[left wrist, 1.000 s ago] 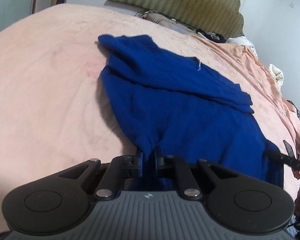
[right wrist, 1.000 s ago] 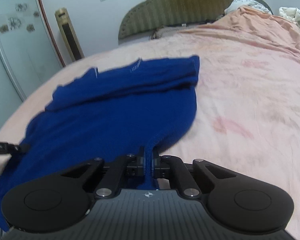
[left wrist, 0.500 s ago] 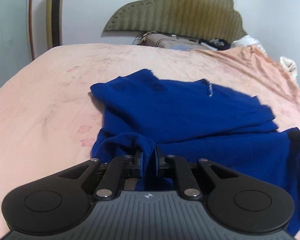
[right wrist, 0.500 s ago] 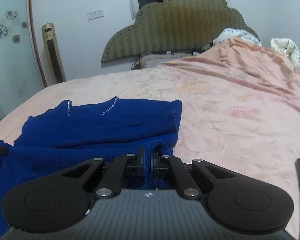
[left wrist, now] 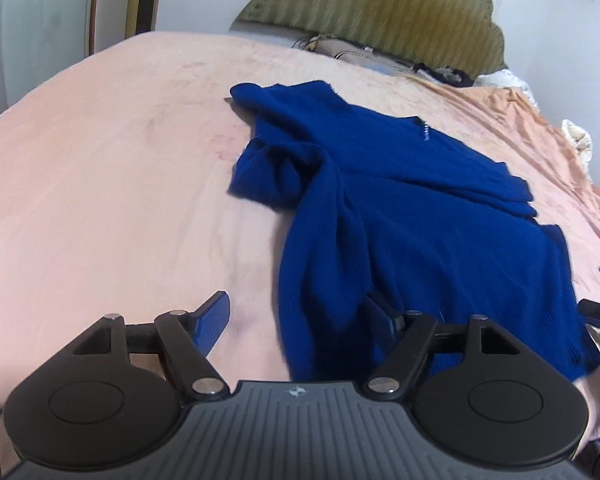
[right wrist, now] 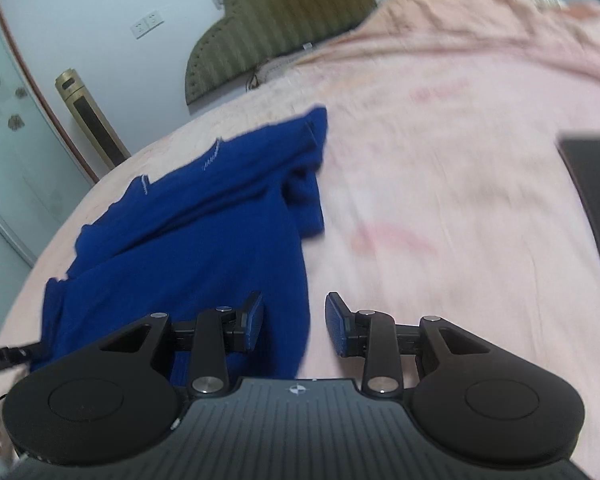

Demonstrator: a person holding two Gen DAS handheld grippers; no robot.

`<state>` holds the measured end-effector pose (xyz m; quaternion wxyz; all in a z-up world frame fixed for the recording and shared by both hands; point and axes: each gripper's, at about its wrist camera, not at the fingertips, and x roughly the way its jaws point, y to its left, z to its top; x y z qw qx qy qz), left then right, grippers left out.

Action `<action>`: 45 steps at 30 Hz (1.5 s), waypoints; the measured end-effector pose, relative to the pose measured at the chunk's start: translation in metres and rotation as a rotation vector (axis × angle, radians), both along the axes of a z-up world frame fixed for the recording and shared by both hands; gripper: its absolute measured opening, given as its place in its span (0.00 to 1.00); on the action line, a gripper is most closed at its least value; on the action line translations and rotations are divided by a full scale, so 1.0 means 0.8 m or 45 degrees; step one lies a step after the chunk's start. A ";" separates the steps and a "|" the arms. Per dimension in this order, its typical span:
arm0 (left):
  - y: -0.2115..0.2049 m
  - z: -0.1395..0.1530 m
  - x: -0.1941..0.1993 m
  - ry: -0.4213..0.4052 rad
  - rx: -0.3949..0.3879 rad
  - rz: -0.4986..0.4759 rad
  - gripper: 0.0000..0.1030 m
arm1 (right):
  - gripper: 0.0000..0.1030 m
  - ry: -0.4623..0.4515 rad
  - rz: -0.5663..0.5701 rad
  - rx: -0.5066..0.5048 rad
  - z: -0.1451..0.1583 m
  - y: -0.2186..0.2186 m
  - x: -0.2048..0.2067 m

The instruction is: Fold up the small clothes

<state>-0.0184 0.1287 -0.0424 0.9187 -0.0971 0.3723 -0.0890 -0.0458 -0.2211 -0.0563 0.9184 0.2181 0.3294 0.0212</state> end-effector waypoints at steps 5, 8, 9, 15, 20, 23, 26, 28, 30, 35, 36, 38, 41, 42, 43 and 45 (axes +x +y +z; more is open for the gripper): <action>-0.006 0.000 -0.037 0.021 0.001 -0.061 0.76 | 0.41 0.015 0.022 0.066 -0.006 0.006 -0.038; -0.018 0.000 -0.048 0.016 0.030 -0.107 0.76 | 0.40 0.025 0.085 0.056 -0.003 0.024 -0.045; -0.023 -0.001 -0.049 0.007 0.043 -0.112 0.76 | 0.40 0.027 0.109 0.055 -0.002 0.031 -0.045; -0.038 -0.004 -0.047 -0.026 0.029 -0.113 0.75 | 0.40 -0.006 0.184 -0.192 0.005 0.081 -0.040; -0.048 -0.005 -0.048 -0.055 0.055 -0.163 0.60 | 0.17 -0.028 0.216 -0.328 0.007 0.097 -0.042; -0.038 -0.003 -0.046 -0.033 0.013 -0.156 0.18 | 0.14 -0.040 0.220 -0.294 0.011 0.089 -0.045; -0.017 0.001 -0.047 0.002 -0.165 -0.154 0.12 | 0.14 -0.076 0.234 -0.229 0.022 0.081 -0.049; -0.011 0.010 -0.056 -0.043 -0.184 -0.164 0.11 | 0.13 -0.108 0.250 -0.172 0.034 0.074 -0.055; -0.003 0.022 -0.068 -0.076 -0.233 -0.185 0.11 | 0.13 -0.136 0.270 -0.118 0.048 0.065 -0.062; 0.020 0.059 -0.102 -0.151 -0.309 -0.261 0.11 | 0.13 -0.169 0.354 -0.053 0.080 0.044 -0.090; 0.024 0.066 -0.109 -0.164 -0.321 -0.281 0.11 | 0.13 -0.171 0.374 -0.048 0.085 0.041 -0.097; 0.028 0.075 -0.117 -0.185 -0.323 -0.306 0.11 | 0.13 -0.173 0.419 -0.025 0.094 0.035 -0.110; 0.028 0.084 -0.115 -0.204 -0.302 -0.301 0.11 | 0.13 -0.190 0.470 0.019 0.103 0.030 -0.124; 0.028 0.087 -0.111 -0.211 -0.309 -0.300 0.11 | 0.13 -0.196 0.478 0.043 0.105 0.028 -0.125; 0.026 0.089 -0.105 -0.221 -0.319 -0.297 0.11 | 0.13 -0.202 0.480 0.064 0.106 0.026 -0.123; 0.022 0.096 -0.090 -0.236 -0.319 -0.288 0.11 | 0.13 -0.217 0.467 0.111 0.108 0.022 -0.115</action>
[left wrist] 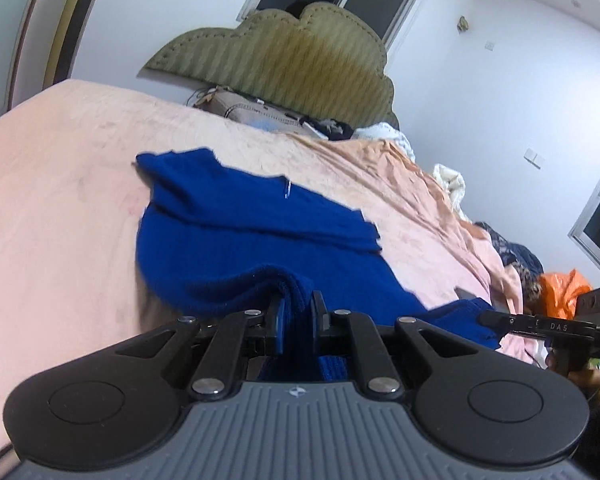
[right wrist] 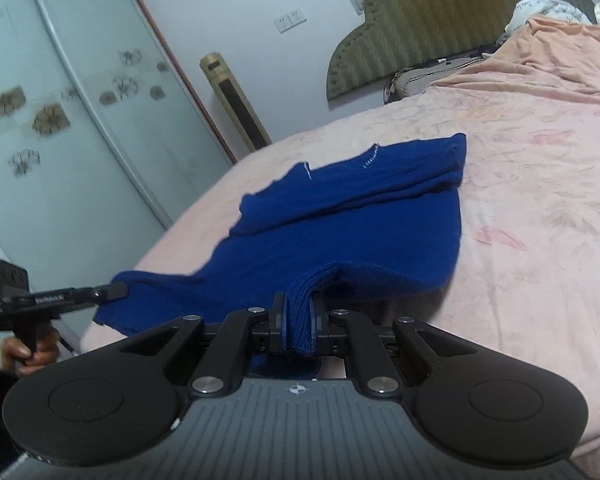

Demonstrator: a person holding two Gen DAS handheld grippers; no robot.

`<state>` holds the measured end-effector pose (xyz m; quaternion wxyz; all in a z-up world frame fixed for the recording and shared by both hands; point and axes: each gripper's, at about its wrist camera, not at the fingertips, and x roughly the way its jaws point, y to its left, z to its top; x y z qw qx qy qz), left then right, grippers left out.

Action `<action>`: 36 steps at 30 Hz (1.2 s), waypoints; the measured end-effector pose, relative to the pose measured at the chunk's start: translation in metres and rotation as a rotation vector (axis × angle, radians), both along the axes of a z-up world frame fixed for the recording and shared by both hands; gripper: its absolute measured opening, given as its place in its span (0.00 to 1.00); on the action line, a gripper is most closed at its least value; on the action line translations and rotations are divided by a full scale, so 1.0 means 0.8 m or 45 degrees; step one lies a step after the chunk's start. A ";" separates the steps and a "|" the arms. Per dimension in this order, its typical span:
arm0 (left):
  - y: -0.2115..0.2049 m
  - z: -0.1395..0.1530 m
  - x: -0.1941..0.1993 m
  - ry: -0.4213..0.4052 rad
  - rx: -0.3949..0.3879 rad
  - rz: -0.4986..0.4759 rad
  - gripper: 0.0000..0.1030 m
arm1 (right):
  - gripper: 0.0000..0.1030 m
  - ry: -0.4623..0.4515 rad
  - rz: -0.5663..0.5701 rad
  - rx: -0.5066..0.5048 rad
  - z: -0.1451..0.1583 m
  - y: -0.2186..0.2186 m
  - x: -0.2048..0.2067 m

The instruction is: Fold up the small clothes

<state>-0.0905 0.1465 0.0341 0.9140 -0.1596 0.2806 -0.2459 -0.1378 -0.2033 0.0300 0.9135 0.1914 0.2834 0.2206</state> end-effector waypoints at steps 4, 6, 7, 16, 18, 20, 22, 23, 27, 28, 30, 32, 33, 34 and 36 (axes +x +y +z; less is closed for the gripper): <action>-0.009 0.014 0.043 -0.025 0.012 0.043 0.11 | 0.13 -0.044 -0.069 0.059 0.010 -0.010 0.032; -0.013 0.022 0.068 -0.050 0.021 0.058 0.11 | 0.13 -0.070 -0.109 0.091 0.017 -0.015 0.054; -0.016 0.026 0.080 -0.061 0.031 0.067 0.12 | 0.13 -0.084 -0.125 0.102 0.019 -0.015 0.066; -0.044 0.038 0.204 -0.070 0.131 0.119 0.11 | 0.13 -0.089 -0.280 0.191 0.017 -0.028 0.187; -0.049 0.034 0.230 -0.061 0.153 0.135 0.11 | 0.13 -0.074 -0.302 0.196 0.013 -0.028 0.213; -0.054 0.029 0.253 -0.048 0.174 0.147 0.12 | 0.13 -0.056 -0.322 0.201 0.006 -0.031 0.239; -0.057 0.024 0.274 -0.027 0.181 0.157 0.11 | 0.13 -0.033 -0.333 0.206 0.001 -0.032 0.262; -0.058 0.021 0.285 -0.018 0.184 0.164 0.12 | 0.13 -0.022 -0.337 0.209 -0.003 -0.034 0.274; -0.060 0.010 0.321 0.008 0.208 0.201 0.12 | 0.13 0.022 -0.350 0.216 -0.015 -0.038 0.321; -0.061 0.008 0.329 0.009 0.219 0.210 0.12 | 0.13 0.036 -0.350 0.218 -0.018 -0.039 0.335; -0.064 0.004 0.347 0.010 0.247 0.228 0.12 | 0.13 0.061 -0.352 0.218 -0.026 -0.038 0.357; -0.068 -0.001 0.366 0.010 0.279 0.248 0.12 | 0.13 0.085 -0.358 0.206 -0.033 -0.035 0.381; -0.070 -0.004 0.375 0.013 0.291 0.254 0.12 | 0.13 0.098 -0.361 0.202 -0.038 -0.034 0.393; -0.072 -0.007 0.386 0.021 0.301 0.261 0.12 | 0.13 0.110 -0.366 0.201 -0.042 -0.033 0.404; -0.075 -0.021 0.410 0.069 0.320 0.261 0.13 | 0.14 0.140 -0.377 0.197 -0.052 -0.030 0.428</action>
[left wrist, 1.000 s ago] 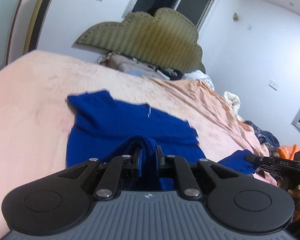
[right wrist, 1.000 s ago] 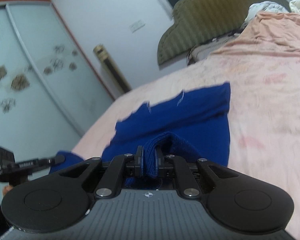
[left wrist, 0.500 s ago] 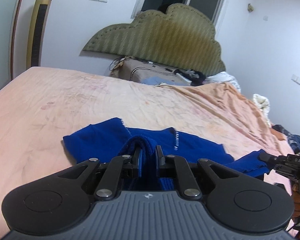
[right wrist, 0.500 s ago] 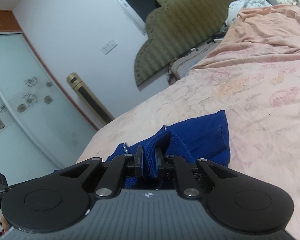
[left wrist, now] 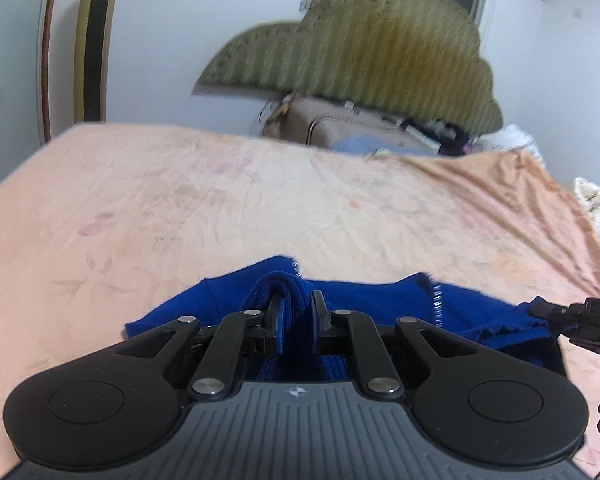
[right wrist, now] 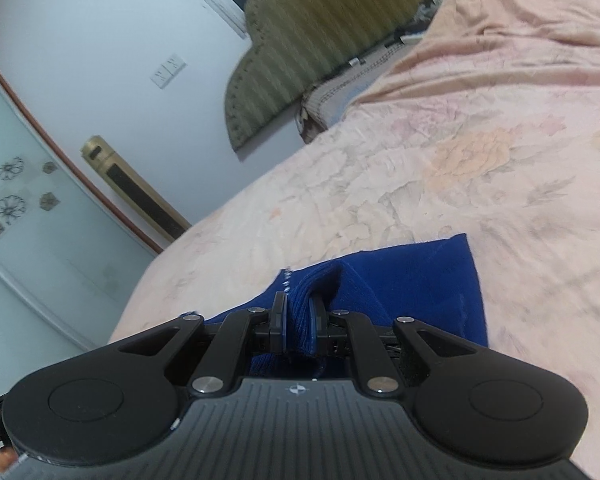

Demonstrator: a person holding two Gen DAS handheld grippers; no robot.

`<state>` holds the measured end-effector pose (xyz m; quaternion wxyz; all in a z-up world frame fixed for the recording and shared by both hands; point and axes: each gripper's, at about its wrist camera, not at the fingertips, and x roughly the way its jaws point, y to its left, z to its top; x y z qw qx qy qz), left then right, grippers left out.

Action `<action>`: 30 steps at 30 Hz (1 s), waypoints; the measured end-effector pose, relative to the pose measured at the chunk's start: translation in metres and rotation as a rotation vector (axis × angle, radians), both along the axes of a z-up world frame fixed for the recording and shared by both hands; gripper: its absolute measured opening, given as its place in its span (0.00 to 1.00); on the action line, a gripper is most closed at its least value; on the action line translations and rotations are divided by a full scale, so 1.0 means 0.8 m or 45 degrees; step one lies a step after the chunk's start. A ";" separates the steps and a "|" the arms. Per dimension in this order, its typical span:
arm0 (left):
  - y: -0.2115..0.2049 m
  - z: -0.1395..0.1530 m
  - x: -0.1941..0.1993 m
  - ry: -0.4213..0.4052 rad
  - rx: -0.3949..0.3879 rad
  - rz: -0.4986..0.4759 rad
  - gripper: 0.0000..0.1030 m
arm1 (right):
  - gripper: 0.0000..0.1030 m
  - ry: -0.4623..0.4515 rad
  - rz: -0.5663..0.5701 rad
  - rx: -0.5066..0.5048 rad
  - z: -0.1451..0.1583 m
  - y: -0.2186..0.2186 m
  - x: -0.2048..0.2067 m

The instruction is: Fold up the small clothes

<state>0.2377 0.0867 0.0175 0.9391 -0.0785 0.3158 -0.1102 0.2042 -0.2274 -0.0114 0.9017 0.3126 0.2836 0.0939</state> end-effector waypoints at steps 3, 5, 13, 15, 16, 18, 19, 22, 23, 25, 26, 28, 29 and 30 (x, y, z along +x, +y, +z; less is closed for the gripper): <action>0.005 -0.024 0.029 0.115 -0.021 0.041 0.13 | 0.23 0.072 -0.033 0.061 -0.022 -0.003 0.033; 0.017 -0.034 0.038 0.175 -0.085 0.061 0.17 | 0.38 0.104 -0.053 0.115 -0.036 -0.010 0.050; 0.072 -0.020 0.027 0.053 -0.175 0.293 0.67 | 0.49 -0.009 -0.120 0.026 -0.027 -0.021 0.043; 0.085 -0.015 0.021 0.036 -0.207 0.323 0.67 | 0.49 -0.039 -0.128 -0.007 -0.022 -0.020 0.041; 0.089 -0.012 0.019 0.042 -0.206 0.327 0.67 | 0.49 -0.052 -0.131 -0.016 -0.021 -0.018 0.039; 0.086 -0.006 0.008 0.011 -0.168 0.287 0.67 | 0.49 -0.075 -0.111 -0.023 -0.018 -0.016 0.036; 0.080 -0.005 0.002 -0.015 -0.126 0.251 0.67 | 0.49 -0.079 -0.084 -0.026 -0.017 -0.014 0.036; 0.054 -0.004 -0.011 -0.042 0.019 0.100 0.67 | 0.51 -0.046 0.077 -0.035 -0.022 0.000 0.048; 0.043 -0.005 -0.014 -0.044 0.066 0.030 0.67 | 0.54 -0.019 0.118 -0.044 -0.025 0.004 0.052; 0.022 -0.009 -0.017 -0.052 0.161 -0.061 0.67 | 0.54 0.039 0.116 -0.087 -0.033 0.010 0.062; 0.010 -0.012 -0.018 -0.064 0.216 -0.102 0.67 | 0.54 0.071 0.049 -0.128 -0.037 0.010 0.065; -0.011 -0.019 -0.021 -0.089 0.323 -0.171 0.68 | 0.55 0.128 -0.147 -0.221 -0.039 0.005 0.064; -0.021 -0.025 -0.020 -0.097 0.385 -0.207 0.72 | 0.53 0.111 -0.188 -0.244 -0.035 0.004 0.059; -0.031 -0.031 -0.018 -0.101 0.447 -0.232 0.72 | 0.53 0.070 -0.174 -0.259 -0.030 0.008 0.052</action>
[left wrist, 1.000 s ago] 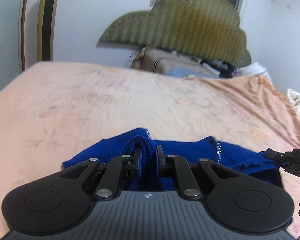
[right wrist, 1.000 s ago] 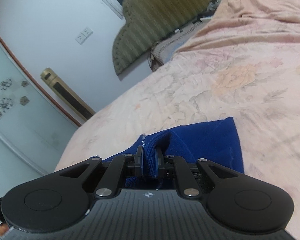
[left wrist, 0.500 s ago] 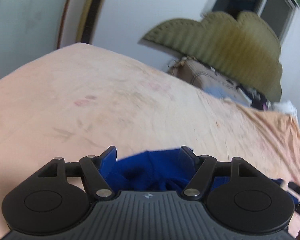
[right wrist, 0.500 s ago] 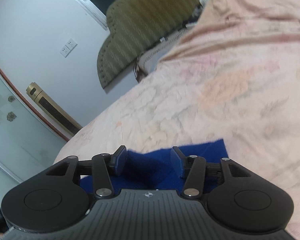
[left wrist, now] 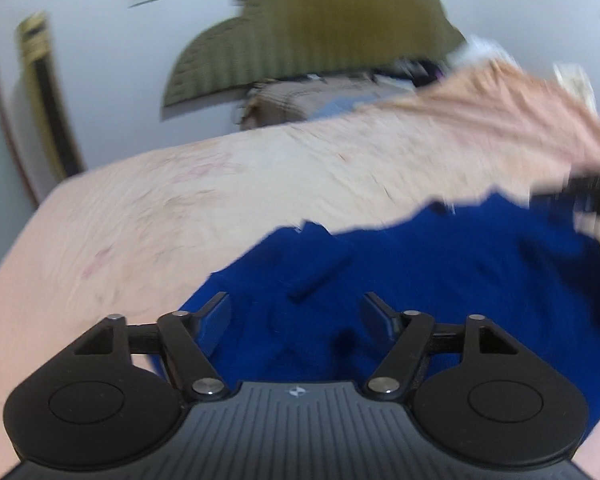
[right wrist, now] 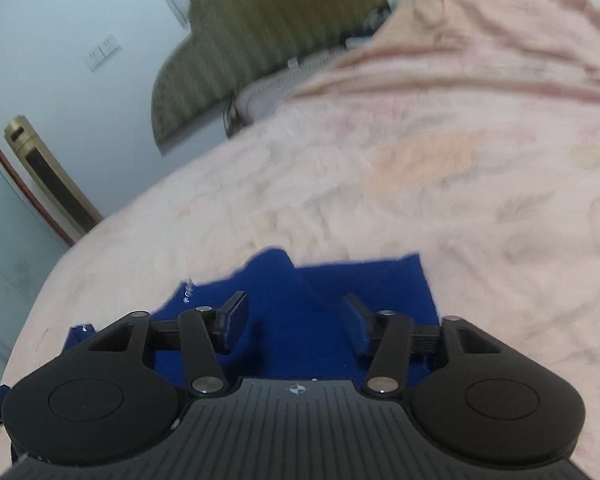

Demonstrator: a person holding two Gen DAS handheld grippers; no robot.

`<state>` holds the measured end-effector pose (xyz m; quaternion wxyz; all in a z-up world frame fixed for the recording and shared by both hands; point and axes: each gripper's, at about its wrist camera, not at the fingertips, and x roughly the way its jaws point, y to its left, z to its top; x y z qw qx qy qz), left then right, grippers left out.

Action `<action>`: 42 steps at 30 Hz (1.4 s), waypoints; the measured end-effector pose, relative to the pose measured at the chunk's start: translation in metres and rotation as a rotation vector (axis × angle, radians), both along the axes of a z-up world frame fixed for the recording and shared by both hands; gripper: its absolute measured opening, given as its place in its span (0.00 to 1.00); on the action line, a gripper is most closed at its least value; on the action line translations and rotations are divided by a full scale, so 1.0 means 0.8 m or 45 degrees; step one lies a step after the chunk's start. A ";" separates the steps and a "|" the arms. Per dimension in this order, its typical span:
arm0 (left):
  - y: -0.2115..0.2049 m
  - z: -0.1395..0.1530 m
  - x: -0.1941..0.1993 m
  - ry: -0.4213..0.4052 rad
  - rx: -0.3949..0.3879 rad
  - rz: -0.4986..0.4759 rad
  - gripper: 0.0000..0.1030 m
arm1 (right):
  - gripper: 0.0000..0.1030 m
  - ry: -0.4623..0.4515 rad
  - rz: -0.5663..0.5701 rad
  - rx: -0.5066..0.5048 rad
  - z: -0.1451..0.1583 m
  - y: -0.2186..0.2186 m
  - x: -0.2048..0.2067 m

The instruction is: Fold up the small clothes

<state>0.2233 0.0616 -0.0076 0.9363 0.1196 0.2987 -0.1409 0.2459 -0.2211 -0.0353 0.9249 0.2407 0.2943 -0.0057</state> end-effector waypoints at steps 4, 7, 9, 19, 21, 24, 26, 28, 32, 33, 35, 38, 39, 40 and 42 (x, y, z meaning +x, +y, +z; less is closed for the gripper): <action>-0.024 -0.027 0.026 -0.086 0.285 0.117 0.73 | 0.68 -0.101 0.193 -0.059 0.017 0.032 -0.024; -0.004 -0.032 0.050 -0.148 0.395 0.378 0.74 | 0.71 -0.088 0.305 -0.057 0.012 0.054 -0.033; 0.027 -0.024 0.060 -0.101 0.316 0.537 0.73 | 0.71 -0.051 0.315 -0.065 0.006 0.059 -0.036; 0.060 -0.012 -0.014 0.038 -0.011 0.411 0.76 | 0.77 -0.034 0.199 -0.139 -0.009 0.043 -0.046; 0.051 -0.025 -0.020 0.065 0.048 0.427 0.76 | 0.73 -0.006 0.185 -0.188 -0.014 0.044 -0.044; 0.053 -0.032 -0.032 0.083 0.002 0.453 0.76 | 0.76 -0.031 0.156 -0.266 0.000 0.057 -0.064; 0.057 -0.032 -0.040 0.106 -0.054 0.456 0.76 | 0.82 -0.097 0.211 -0.334 0.010 0.069 -0.082; 0.057 -0.034 -0.046 0.123 -0.081 0.467 0.76 | 0.92 -0.139 0.280 -0.411 0.013 0.083 -0.098; 0.057 -0.035 -0.064 0.128 -0.112 0.481 0.76 | 0.92 -0.059 0.314 -0.525 0.000 0.097 -0.104; 0.057 -0.037 -0.065 0.132 -0.120 0.484 0.77 | 0.92 -0.039 0.303 -0.522 -0.002 0.097 -0.105; 0.057 -0.040 -0.072 0.132 -0.144 0.493 0.77 | 0.93 -0.029 0.306 -0.491 -0.004 0.097 -0.110; 0.059 -0.044 -0.078 0.133 -0.188 0.506 0.77 | 0.95 -0.004 0.317 -0.514 -0.015 0.105 -0.122; 0.060 -0.045 -0.081 0.136 -0.202 0.508 0.77 | 0.96 0.009 0.322 -0.533 -0.020 0.108 -0.125; 0.061 -0.045 -0.083 0.135 -0.212 0.509 0.78 | 0.98 0.019 0.328 -0.544 -0.024 0.112 -0.127; 0.061 -0.047 -0.087 0.133 -0.220 0.508 0.78 | 1.00 0.020 0.340 -0.572 -0.033 0.115 -0.133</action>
